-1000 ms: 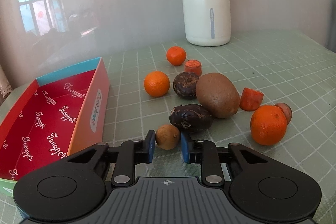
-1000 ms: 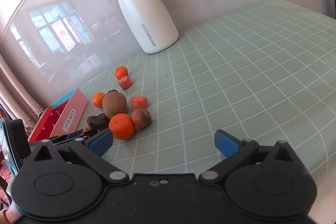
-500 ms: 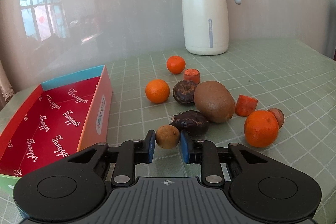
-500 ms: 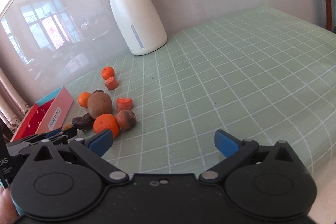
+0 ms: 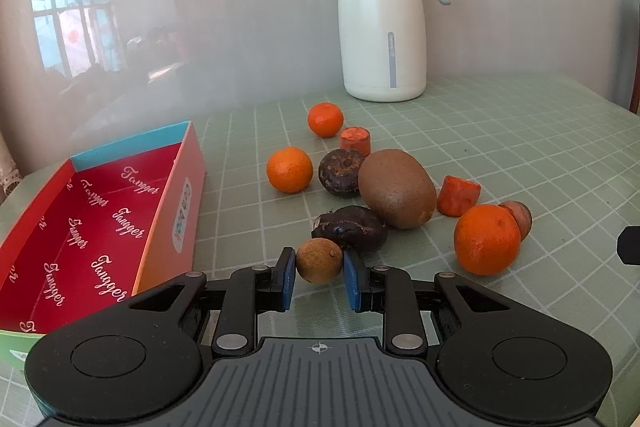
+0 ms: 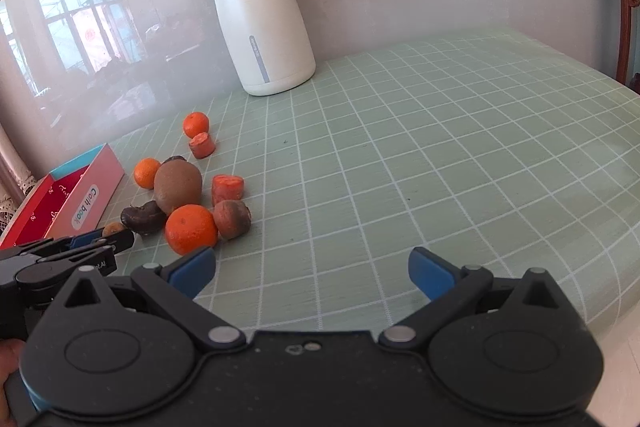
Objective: Organize fruits
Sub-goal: 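Carry the tan fruit with the left gripper into the red box and release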
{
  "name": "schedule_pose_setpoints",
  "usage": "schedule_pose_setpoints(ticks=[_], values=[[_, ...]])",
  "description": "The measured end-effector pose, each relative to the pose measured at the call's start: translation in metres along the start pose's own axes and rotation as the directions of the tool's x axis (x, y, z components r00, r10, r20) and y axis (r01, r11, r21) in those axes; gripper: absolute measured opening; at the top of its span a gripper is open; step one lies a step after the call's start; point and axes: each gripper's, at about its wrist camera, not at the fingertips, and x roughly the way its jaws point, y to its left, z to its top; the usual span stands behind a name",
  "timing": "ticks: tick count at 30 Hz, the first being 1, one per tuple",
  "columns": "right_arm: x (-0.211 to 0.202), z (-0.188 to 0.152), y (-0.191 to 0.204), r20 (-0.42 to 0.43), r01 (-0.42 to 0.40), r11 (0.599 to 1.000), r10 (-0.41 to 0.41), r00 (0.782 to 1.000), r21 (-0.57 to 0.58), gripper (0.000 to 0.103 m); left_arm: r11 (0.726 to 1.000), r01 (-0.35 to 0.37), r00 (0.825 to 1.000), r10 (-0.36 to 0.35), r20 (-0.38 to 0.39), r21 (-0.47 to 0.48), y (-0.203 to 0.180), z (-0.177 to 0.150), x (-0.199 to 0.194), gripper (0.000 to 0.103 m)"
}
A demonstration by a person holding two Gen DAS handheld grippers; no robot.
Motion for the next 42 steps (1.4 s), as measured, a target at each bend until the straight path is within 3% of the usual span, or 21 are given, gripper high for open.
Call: schedule_pose_setpoints(ticks=[6,11,16,20,24,27,35,42], values=[[0.000,0.000,0.002,-0.007,-0.004,1.000,0.004,1.000,-0.006,0.103,1.000,-0.005,0.999,0.005,0.032,-0.006,0.001,0.001,-0.007,0.026],[0.000,0.001,0.003,-0.002,-0.012,1.000,0.012,1.000,-0.009,0.103,0.999,-0.031,0.993,0.033,0.116,-0.018,0.007,0.005,-0.024,0.026],[0.001,0.000,0.009,-0.004,-0.018,1.000,0.018,1.000,-0.014,0.103,0.991,-0.110,0.970,0.123,0.212,-0.073,0.028,0.010,-0.044,0.026],[0.003,-0.001,0.019,-0.009,-0.028,0.999,0.028,1.000,-0.035,0.103,0.965,-0.193,0.944,0.232,0.237,-0.178,0.061,0.013,-0.052,0.026],[0.007,-0.002,0.030,-0.016,-0.037,0.998,0.036,0.999,-0.057,0.103,0.918,-0.282,0.931,0.332,0.151,-0.280,0.099,0.011,-0.043,0.026],[0.011,-0.003,0.039,-0.025,-0.050,0.996,0.048,0.999,-0.070,0.103,0.892,-0.318,0.933,0.354,0.059,-0.323,0.123,0.006,-0.032,0.026],[0.018,-0.005,0.061,-0.044,-0.078,0.992,0.074,0.996,-0.104,0.103,0.865,-0.310,0.950,0.295,-0.100,-0.394,0.151,-0.007,-0.008,0.026],[0.022,-0.006,0.069,-0.051,-0.082,0.989,0.076,0.996,-0.123,0.103,0.848,-0.309,0.950,0.292,-0.107,-0.430,0.158,-0.013,-0.013,0.027]])
